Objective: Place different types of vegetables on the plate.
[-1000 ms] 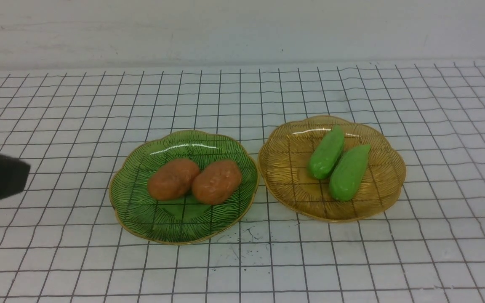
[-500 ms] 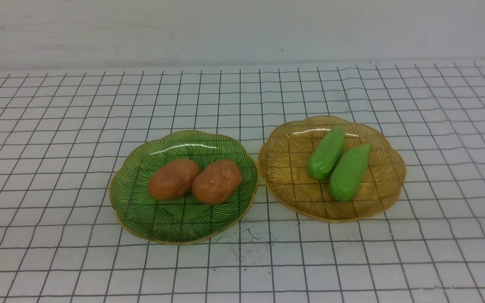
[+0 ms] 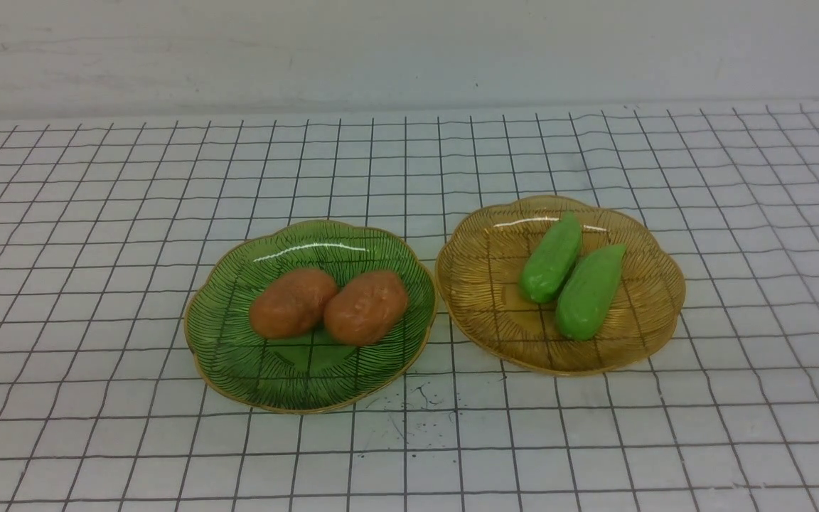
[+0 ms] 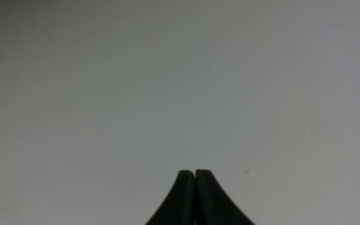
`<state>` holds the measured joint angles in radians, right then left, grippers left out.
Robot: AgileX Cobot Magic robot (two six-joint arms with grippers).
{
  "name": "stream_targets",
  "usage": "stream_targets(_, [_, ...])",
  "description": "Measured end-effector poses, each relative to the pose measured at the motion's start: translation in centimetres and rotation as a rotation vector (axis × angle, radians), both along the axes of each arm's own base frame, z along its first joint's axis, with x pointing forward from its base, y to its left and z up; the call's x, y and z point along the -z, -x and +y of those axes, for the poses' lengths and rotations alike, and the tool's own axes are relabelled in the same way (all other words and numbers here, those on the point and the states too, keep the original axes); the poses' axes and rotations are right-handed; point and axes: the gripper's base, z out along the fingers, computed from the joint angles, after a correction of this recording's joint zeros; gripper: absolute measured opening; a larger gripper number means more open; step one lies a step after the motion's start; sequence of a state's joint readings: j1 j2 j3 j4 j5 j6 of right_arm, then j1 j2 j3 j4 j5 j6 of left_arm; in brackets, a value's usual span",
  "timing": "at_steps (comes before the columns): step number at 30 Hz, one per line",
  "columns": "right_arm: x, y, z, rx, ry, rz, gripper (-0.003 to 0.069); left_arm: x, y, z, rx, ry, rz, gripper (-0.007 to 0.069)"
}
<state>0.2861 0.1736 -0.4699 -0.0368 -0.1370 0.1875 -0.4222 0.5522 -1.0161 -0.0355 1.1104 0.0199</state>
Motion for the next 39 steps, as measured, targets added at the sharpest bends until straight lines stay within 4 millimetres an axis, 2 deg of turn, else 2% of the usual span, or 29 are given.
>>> stream_targets(4, [0.0,0.0,0.0,0.000,0.000,0.000,-0.0015,0.9,0.5,0.5,-0.039,0.050,-0.123,-0.0008])
stream_targets(8, [0.0,0.0,0.0,0.000,0.000,0.000,-0.0015,4.7,0.8,1.3,-0.165,0.092,-0.308,-0.0008])
stream_targets(9, [0.0,0.0,0.0,0.000,0.000,0.000,-0.0015,5.1,0.9,1.4,-0.165,0.091,-0.304,-0.0008])
stream_targets(13, [0.0,0.0,0.0,0.000,0.000,0.000,-0.0015,11.1,0.8,2.2,-0.308,0.057,-0.415,-0.0008])
stream_targets(14, [0.0,0.0,0.0,0.000,0.000,0.000,-0.0015,12.7,0.7,2.3,-0.333,0.043,-0.413,-0.0008])
stream_targets(15, [0.0,0.0,0.0,0.000,0.000,0.000,-0.0015,13.3,0.6,2.3,-0.337,0.037,-0.401,-0.0008])
stream_targets(19, [0.0,0.0,0.0,0.000,0.000,0.000,-0.0015,19.8,0.4,2.6,-0.400,-0.008,-0.318,-0.0008])
stream_targets(23, [0.0,0.0,0.0,0.000,0.000,0.000,-0.0015,23.5,0.2,2.7,-0.408,-0.032,-0.225,-0.0008])
stream_targets(39, [0.0,0.0,0.0,0.000,0.000,0.000,-0.0015,23.5,0.0,2.7,-0.409,-0.024,-0.257,-0.0008])
